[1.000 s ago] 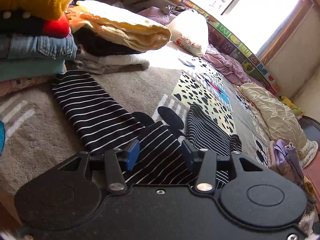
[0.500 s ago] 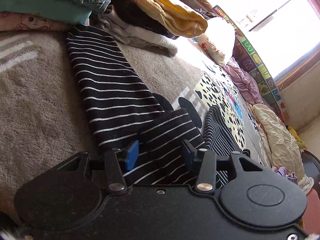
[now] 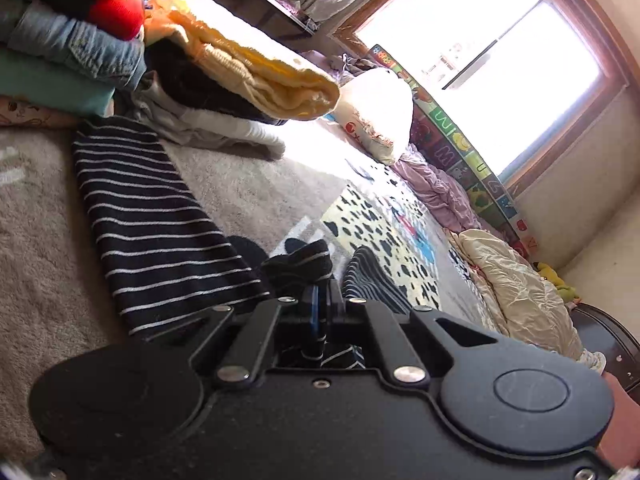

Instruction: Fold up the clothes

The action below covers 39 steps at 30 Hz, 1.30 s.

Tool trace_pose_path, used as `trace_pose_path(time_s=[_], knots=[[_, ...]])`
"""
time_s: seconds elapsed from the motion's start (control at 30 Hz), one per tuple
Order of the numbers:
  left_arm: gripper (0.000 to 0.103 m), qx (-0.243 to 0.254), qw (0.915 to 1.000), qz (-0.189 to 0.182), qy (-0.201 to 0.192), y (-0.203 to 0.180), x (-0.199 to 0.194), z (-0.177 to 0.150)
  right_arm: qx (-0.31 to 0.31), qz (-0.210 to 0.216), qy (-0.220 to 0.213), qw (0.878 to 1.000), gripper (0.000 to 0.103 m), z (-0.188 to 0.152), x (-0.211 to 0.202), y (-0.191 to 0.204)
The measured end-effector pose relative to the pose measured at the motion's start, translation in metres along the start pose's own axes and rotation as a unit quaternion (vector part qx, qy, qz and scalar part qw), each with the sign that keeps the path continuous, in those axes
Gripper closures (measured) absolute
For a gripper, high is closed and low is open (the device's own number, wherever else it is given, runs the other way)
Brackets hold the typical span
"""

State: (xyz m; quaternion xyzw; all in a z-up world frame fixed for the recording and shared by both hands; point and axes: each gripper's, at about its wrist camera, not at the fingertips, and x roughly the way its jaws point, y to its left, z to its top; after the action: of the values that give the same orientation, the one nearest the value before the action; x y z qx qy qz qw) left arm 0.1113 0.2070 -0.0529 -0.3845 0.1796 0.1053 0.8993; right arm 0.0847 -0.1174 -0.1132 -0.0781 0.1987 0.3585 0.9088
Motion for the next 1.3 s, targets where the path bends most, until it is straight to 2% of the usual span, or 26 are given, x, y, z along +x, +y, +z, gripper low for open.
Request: trace_pose_path(time_s=[0.2,0.43,0.67,0.87,1.07,1.3], knots=[[0.103,0.050,0.9983,-0.029,-0.008,-0.049,-0.003,0.011,0.004,0.007,0.008,1.000,0.010,0.000,0.003,-0.003],[0.103,0.108,0.9919,-0.063,-0.018,-0.106,-0.007,0.023,0.015,0.011,0.010,1.000,0.010,0.000,0.005,-0.007],[0.103,0.160,0.9860,-0.042,0.019,-0.153,0.063,0.005,0.026,0.032,0.019,0.999,0.010,-0.004,0.007,-0.011],[0.103,0.204,0.9773,-0.022,0.053,-0.191,0.125,-0.012,0.036,0.044,0.021,0.998,0.010,-0.003,0.007,-0.015],[0.103,0.248,0.9648,-0.002,0.089,-0.227,0.187,-0.032,0.047,0.056,0.024,0.997,0.010,-0.001,0.006,-0.020],[0.103,0.298,0.9470,0.009,0.120,-0.239,0.226,-0.066,0.052,0.063,0.027,0.996,0.010,0.000,0.006,-0.022]])
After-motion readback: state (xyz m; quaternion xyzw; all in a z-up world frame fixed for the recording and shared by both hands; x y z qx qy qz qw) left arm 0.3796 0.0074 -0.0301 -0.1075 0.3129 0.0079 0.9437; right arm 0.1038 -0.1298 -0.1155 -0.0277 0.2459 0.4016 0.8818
